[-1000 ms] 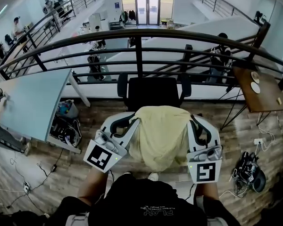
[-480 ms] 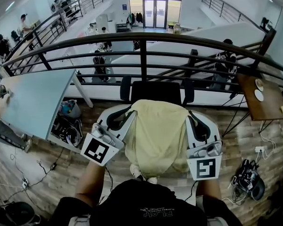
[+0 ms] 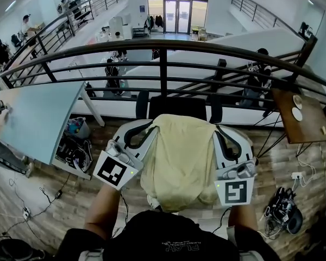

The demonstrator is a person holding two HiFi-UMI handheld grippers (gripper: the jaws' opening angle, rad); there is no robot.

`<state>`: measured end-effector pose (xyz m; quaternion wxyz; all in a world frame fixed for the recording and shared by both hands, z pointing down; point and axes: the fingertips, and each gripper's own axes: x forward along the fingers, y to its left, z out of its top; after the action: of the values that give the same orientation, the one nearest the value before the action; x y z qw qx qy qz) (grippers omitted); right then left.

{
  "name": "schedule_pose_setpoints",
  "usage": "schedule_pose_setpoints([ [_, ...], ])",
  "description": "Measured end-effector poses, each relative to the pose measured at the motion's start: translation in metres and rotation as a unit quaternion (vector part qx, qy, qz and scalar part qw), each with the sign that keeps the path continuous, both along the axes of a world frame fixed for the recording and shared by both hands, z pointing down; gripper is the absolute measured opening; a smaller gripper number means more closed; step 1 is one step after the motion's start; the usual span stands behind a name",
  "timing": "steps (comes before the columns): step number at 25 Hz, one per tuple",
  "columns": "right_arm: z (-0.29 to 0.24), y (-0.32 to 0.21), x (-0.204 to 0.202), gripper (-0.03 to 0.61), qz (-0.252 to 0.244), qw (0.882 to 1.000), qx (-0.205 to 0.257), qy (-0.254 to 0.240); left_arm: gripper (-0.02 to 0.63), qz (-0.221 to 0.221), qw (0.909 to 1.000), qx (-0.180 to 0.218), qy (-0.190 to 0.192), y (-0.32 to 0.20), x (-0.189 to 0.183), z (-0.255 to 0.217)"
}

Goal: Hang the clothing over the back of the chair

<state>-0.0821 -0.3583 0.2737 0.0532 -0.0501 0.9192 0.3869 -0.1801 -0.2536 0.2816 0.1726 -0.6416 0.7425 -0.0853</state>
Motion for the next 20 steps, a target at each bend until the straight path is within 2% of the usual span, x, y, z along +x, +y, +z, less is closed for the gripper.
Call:
schedule_pose_setpoints([
  [6,0.005,-0.017,-0.019,0.026,-0.016,0.999,0.006,0.028,0.037,0.001,0.9998,-0.017,-0.007,-0.013,-0.014,0.007],
  [12,0.017,-0.019,-0.034,0.026,-0.033,0.997,-0.012,0.065,0.037,0.010,0.9991,-0.039,-0.011,-0.016,-0.028,0.019],
  [17,0.024,-0.032,-0.050,0.026,-0.032,0.995,-0.009,0.090,0.037,0.007,0.9989,-0.045,0.013,-0.025,-0.043,0.026],
  [20,0.029,-0.039,-0.057,0.026,-0.037,0.994,-0.010,0.102,0.037,0.013,0.9983,-0.056,0.014,-0.033,-0.049,0.032],
])
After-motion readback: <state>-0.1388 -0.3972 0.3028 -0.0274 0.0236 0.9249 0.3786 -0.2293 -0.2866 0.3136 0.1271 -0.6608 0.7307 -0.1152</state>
